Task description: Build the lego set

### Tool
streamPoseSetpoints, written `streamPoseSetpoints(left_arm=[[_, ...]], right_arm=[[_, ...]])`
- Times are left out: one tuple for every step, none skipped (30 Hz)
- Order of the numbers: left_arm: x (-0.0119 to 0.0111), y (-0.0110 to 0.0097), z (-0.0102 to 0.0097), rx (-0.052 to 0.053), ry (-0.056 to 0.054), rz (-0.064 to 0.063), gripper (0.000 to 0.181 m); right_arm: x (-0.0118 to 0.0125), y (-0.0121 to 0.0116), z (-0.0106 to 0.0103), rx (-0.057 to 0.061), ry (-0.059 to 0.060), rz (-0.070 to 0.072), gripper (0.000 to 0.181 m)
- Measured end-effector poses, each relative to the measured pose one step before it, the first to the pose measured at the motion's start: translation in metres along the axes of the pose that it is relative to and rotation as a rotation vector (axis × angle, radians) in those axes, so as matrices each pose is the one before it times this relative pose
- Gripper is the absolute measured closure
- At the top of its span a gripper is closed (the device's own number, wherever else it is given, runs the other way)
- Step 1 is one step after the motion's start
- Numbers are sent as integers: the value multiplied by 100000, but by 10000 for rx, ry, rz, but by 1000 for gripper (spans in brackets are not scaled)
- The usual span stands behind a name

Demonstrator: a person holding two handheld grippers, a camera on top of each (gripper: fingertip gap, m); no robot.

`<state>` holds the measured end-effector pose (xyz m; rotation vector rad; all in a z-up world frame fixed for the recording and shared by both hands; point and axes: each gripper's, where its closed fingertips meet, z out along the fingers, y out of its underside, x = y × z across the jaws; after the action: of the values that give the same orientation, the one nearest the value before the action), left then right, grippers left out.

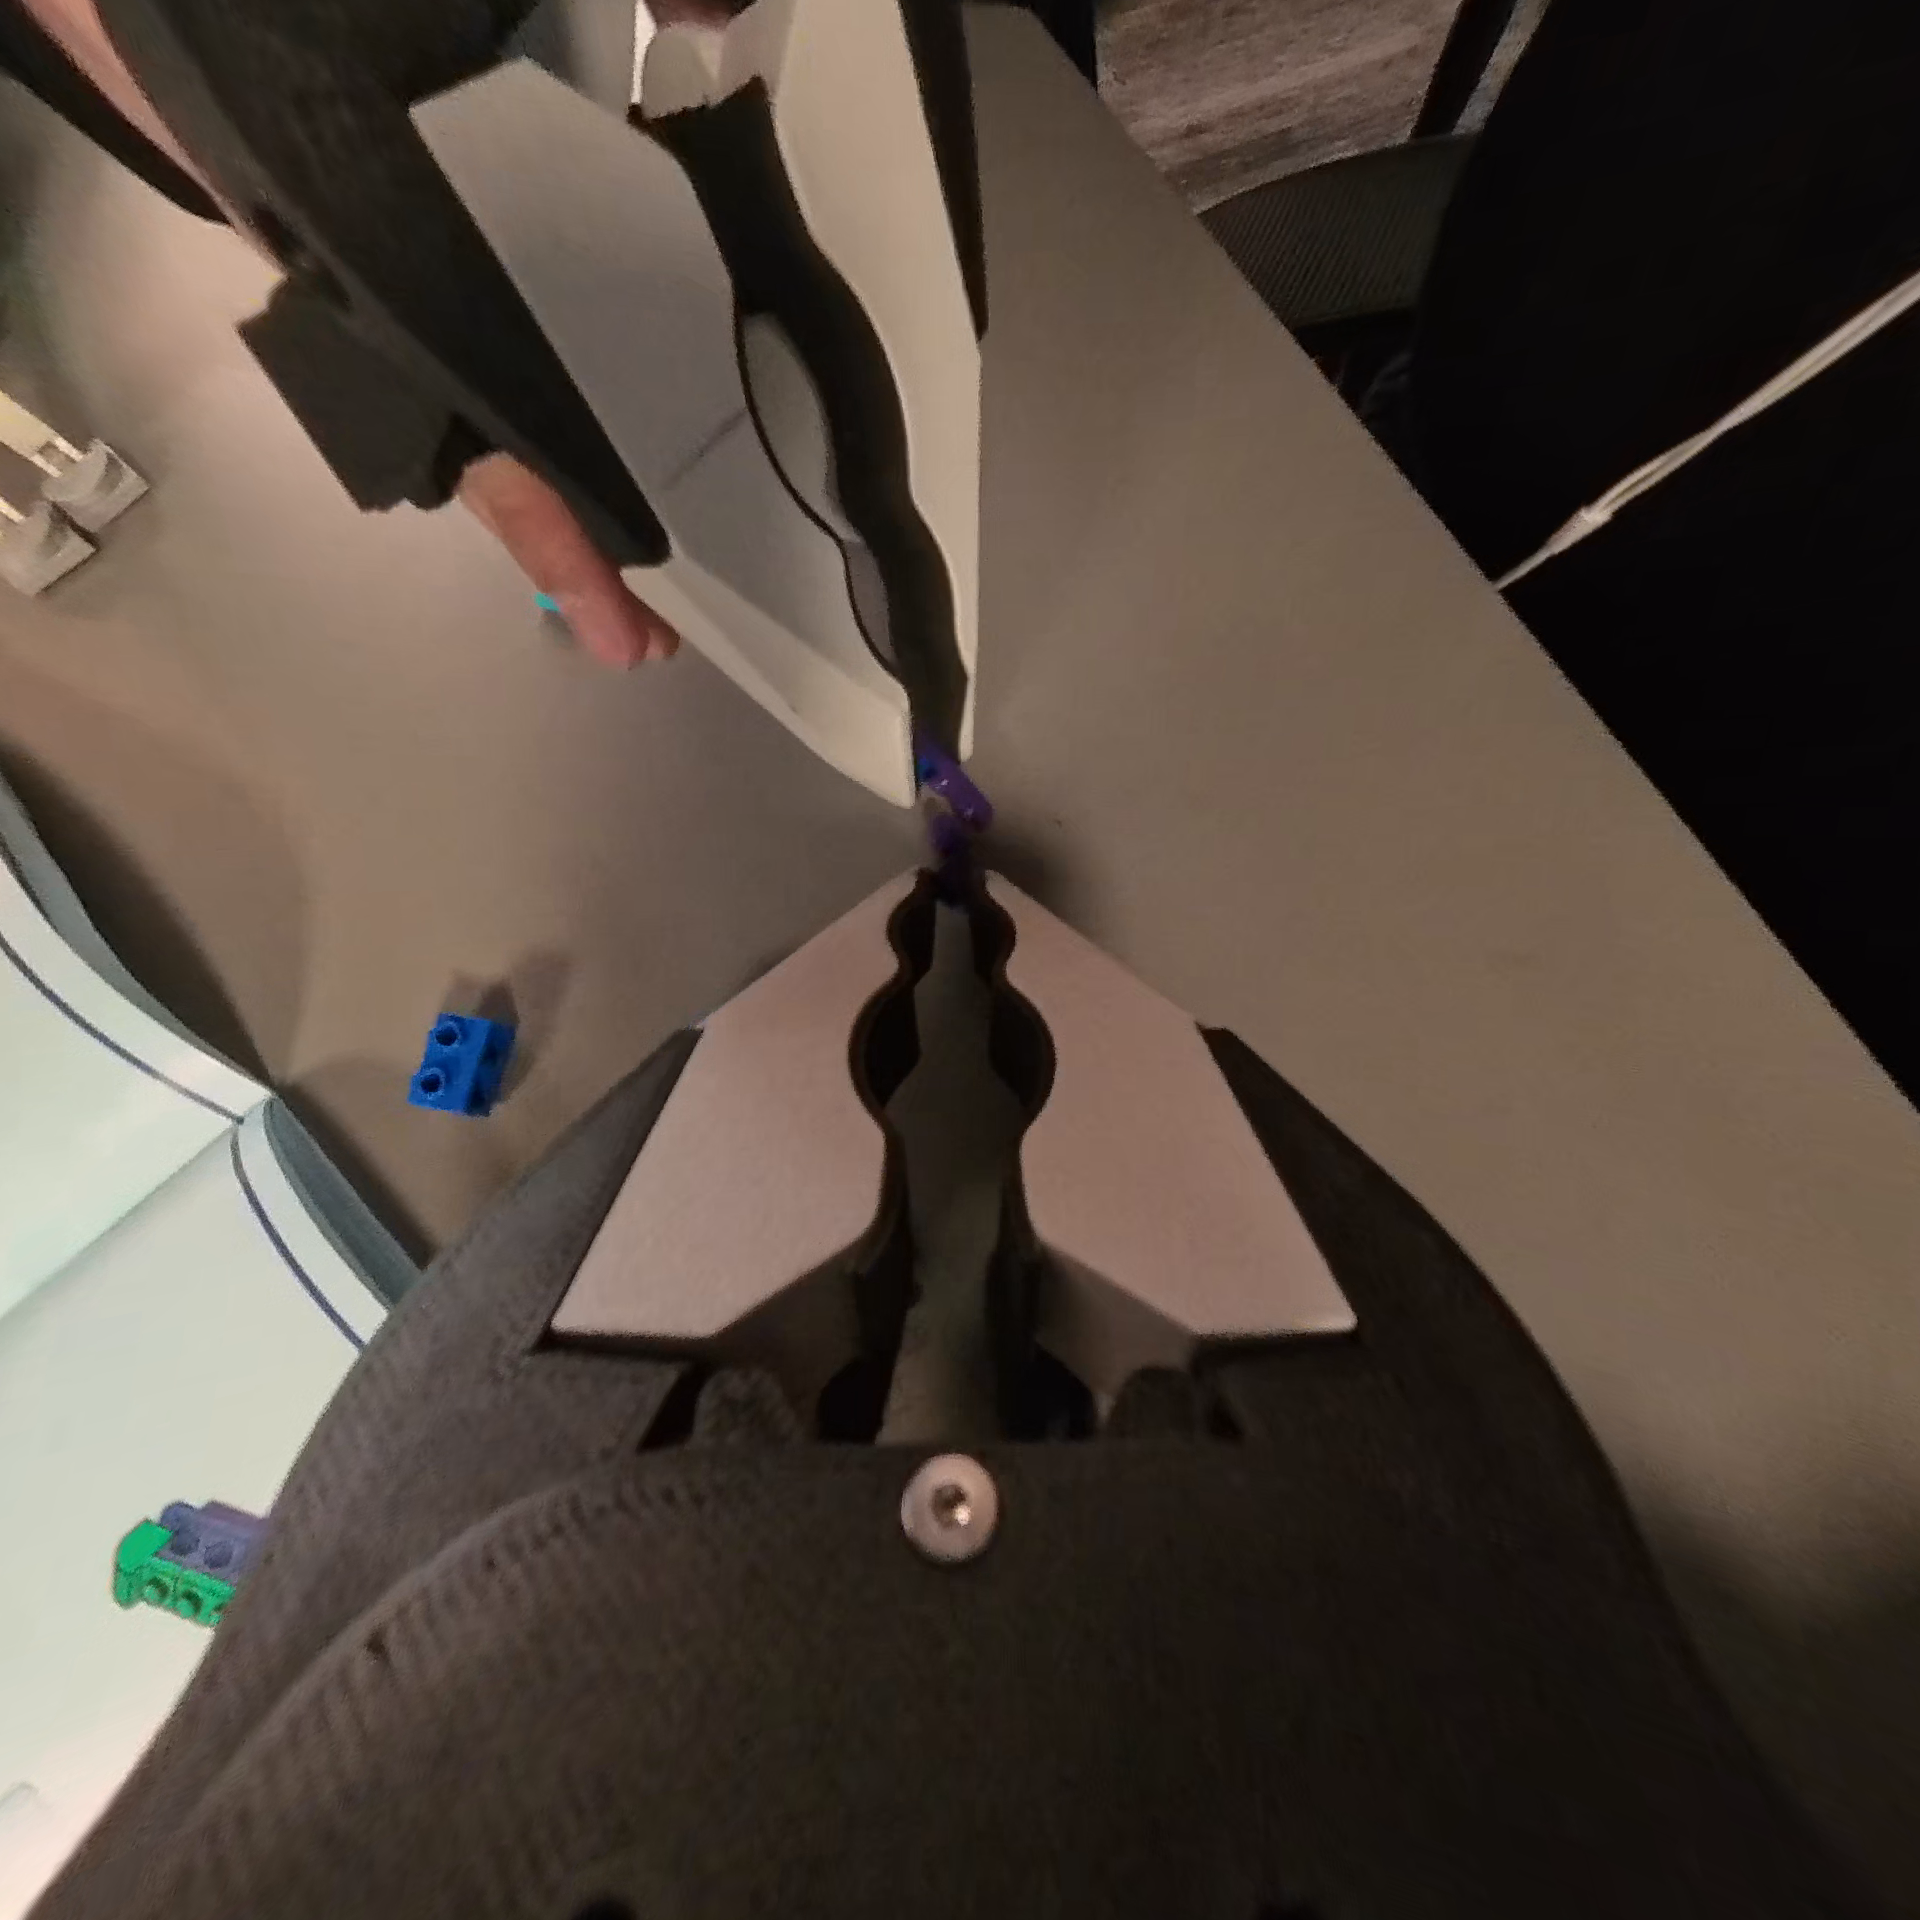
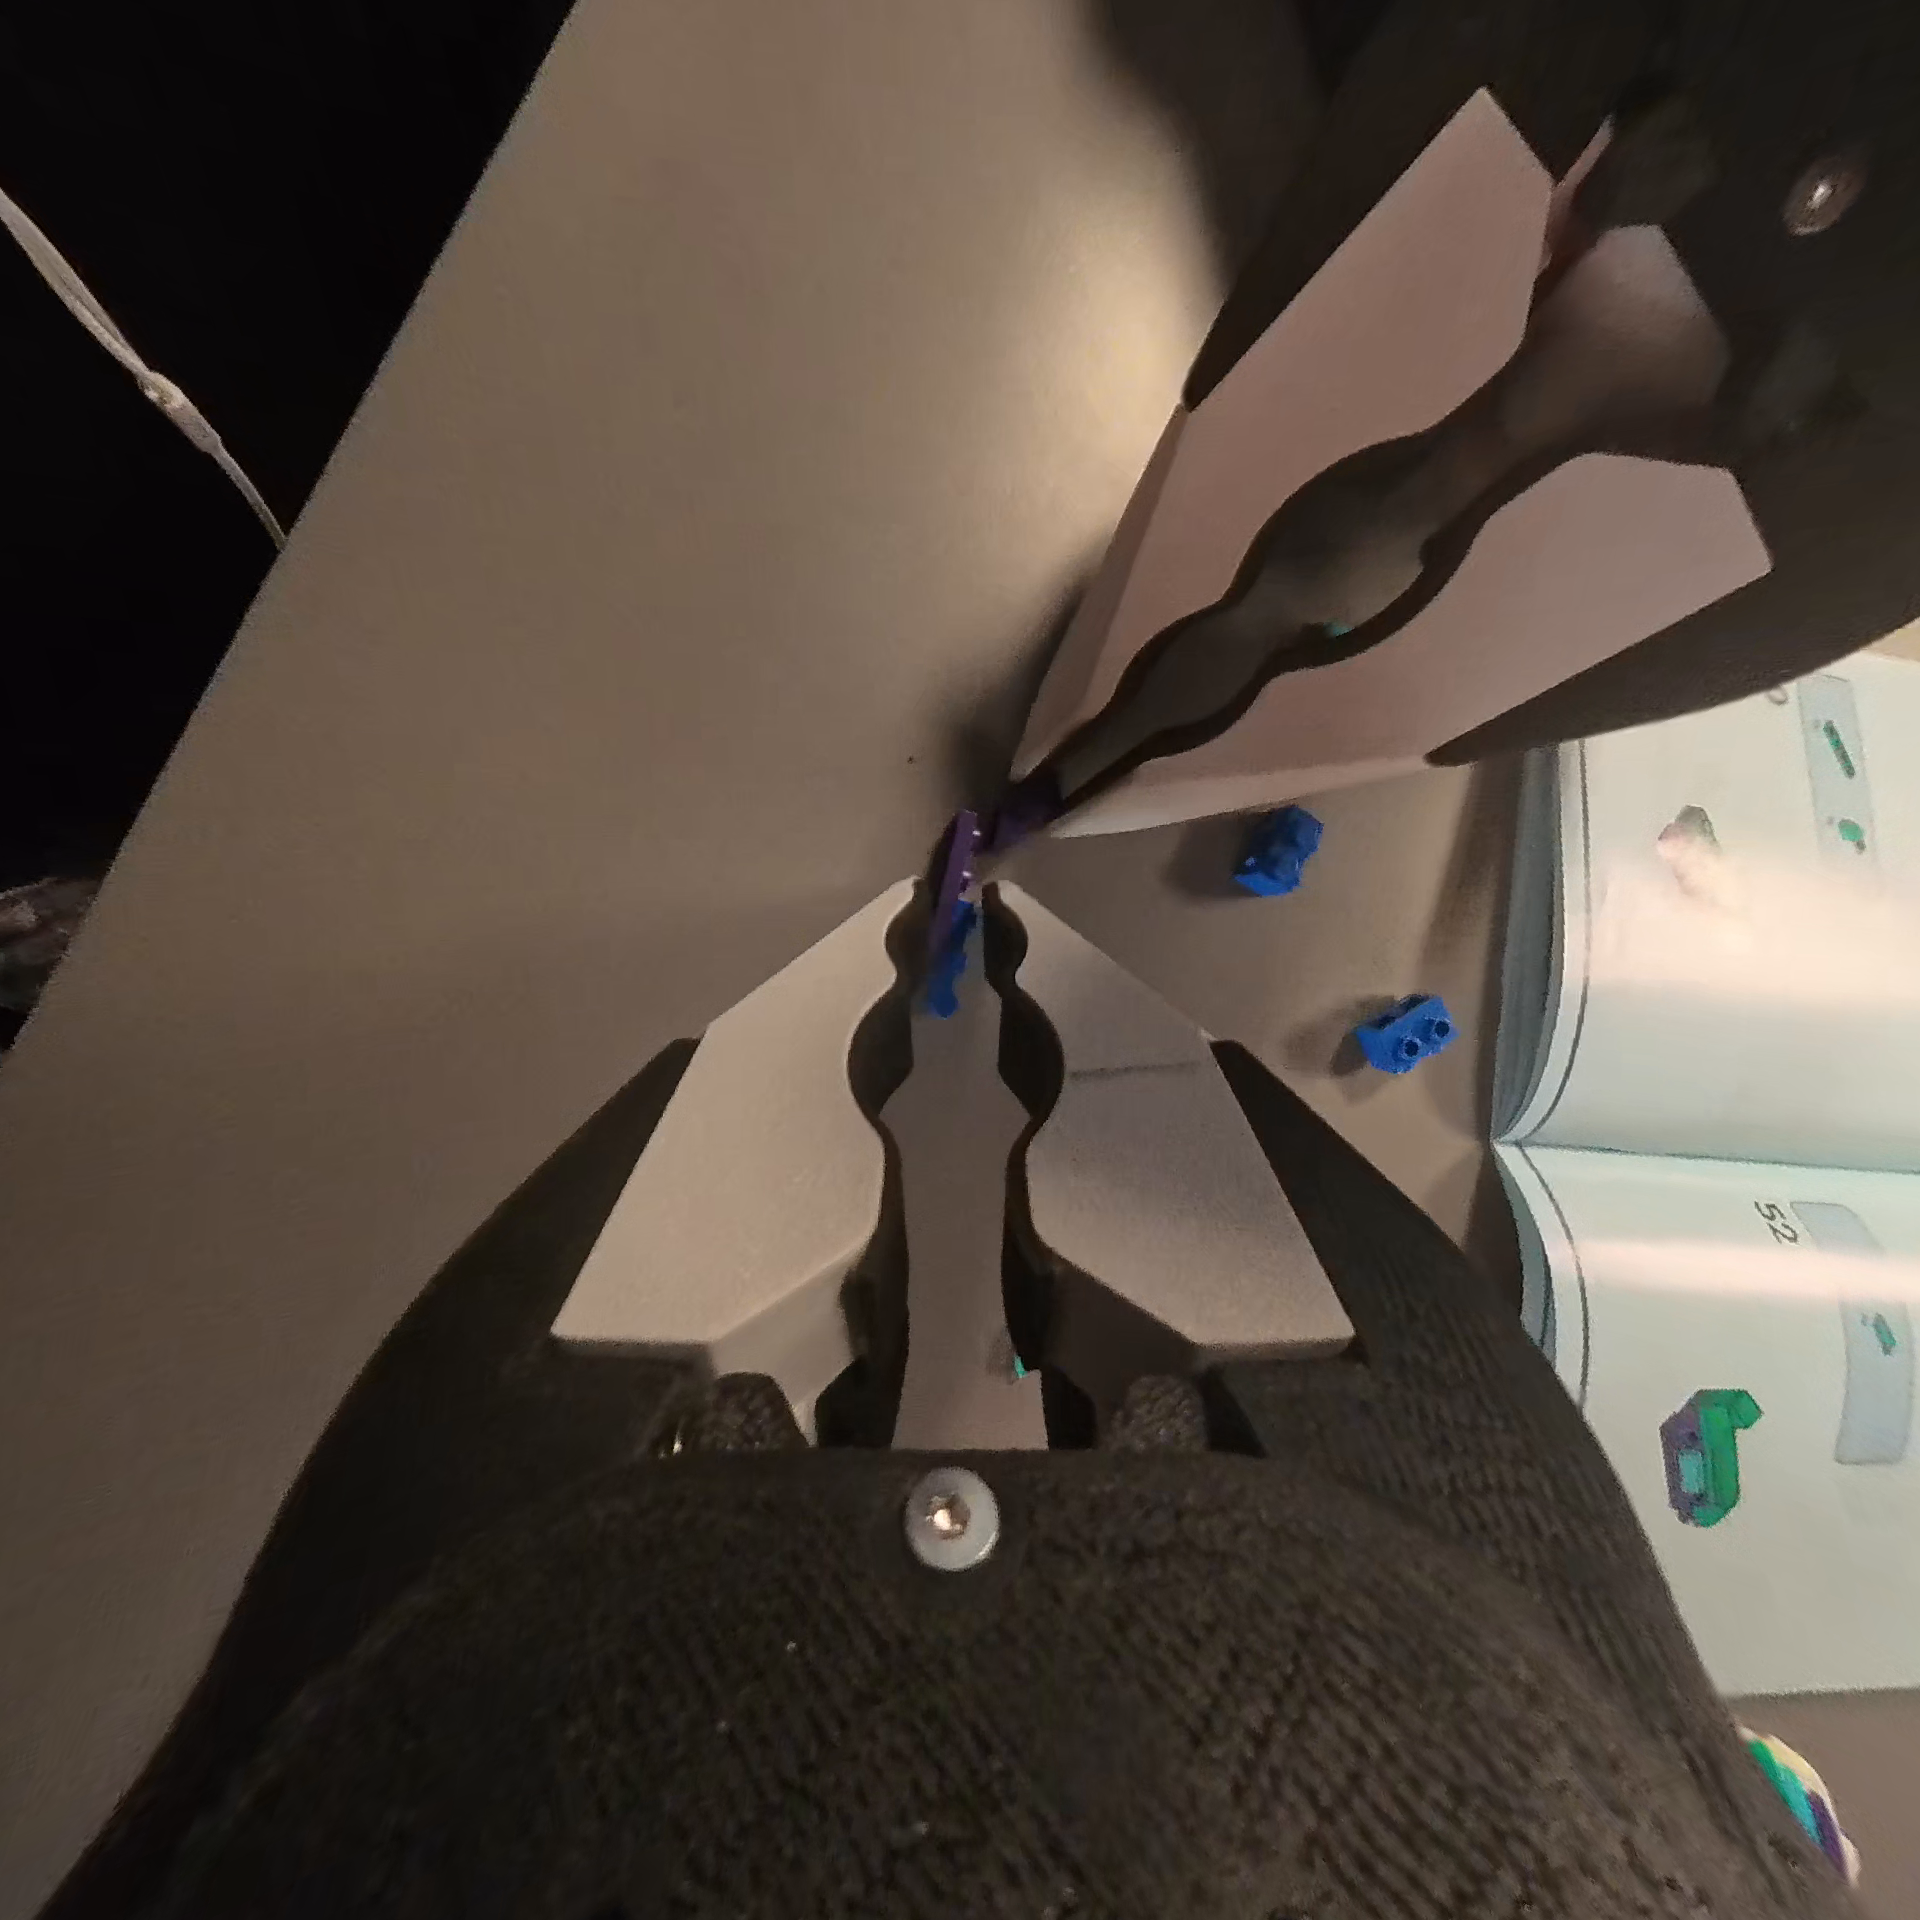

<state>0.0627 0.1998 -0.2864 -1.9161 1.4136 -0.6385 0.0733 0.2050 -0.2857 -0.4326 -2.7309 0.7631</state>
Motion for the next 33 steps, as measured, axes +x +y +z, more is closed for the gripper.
streamPoseSetpoints(left_arm=[[-23,-57,66,-1,47,2,175],[-27,-33,49,-13,48,18,175],[6,-39,38,-11,56,14,175],[-16,-27,35,-7,51,15,175],[-2,-38,40,3,52,9,175],[-14,-37,51,4,51,-5,175],[-8,-39,39,3,43,-1,175],[6,-26,31,-3,41,2,175],[5,-18,23,-4,40,-3,175],[20,-9,22,2,36,-8,175],[2,-3,-4,7,20,-12,175],[2,3,-2,14,10,-23,175],[3,-2,0,19,5,-20,175],[8,4,-4,14,7,-22,175],[12,8,-1,7,13,-13,175],[21,-1,-3,4,17,-13,175],[10,7,3,4,8,-16,175],[27,10,-14,3,11,-10,175],[32,8,6,0,17,-13,174],[24,5,-3,-2,7,-6,174],[27,9,-1,-8,2,-3,174],[16,10,-13,-13,-13,-4,174],[-2,11,2,-14,-23,-7,174],[4,-6,-2,-23,-24,-24,174],[23,18,-1,-36,-24,-20,174],[13,18,-13,-37,-46,-7,174],[7,10,-6,-36,-60,-22,174],[22,21,-15,-41,-53,-48,174],[21,20,-18,-37,-55,-67,174],[39,16,-9,-22,-57,-41,174],[76,19,-3,-12,-43,-13,174],[100,24,-24,-13,-22,-28,174],[93,26,-15,-11,-13,-59,174]], right_arm=[[46,-9,15,60,22,47,173],[42,15,-15,43,33,40,172],[35,22,-18,32,31,40,171],[48,20,-26,28,32,40,170],[59,14,-21,36,28,36,169],[29,-19,4,59,13,28,168],[29,-40,27,82,6,30,167],[21,-50,35,91,-9,44,167],[0,-49,36,89,-28,50,167],[30,-41,33,81,-17,42,167],[35,-35,17,68,-9,34,166],[14,-27,26,56,-17,34,166],[3,-35,29,52,-16,28,166],[-11,-53,37,51,-11,15,166],[-21,-47,45,42,-9,7,166],[-10,-27,22,26,1,1,167],[11,-23,9,18,11,-6,167],[7,-12,10,21,15,-4,164],[10,-13,27,24,12,12,164],[9,-16,32,19,15,25,165],[11,-25,30,14,13,28,166],[-48,-30,37,21,-9,21,167],[-69,-79,64,42,-12,16,169],[-47,-114,92,48,3,22,172],[-42,-88,81,25,11,26,171],[-4,-29,23,-6,22,21,171],[12,2,6,-10,17,36,170],[9,-12,10,14,10,58,174],[13,-11,19,47,14,54,174],[-2,-30,21,69,12,53,174],[-21,-38,30,71,-3,77,174],[-48,-72,48,62,-12,81,174],[-43,-75,60,52,6,25,174]])
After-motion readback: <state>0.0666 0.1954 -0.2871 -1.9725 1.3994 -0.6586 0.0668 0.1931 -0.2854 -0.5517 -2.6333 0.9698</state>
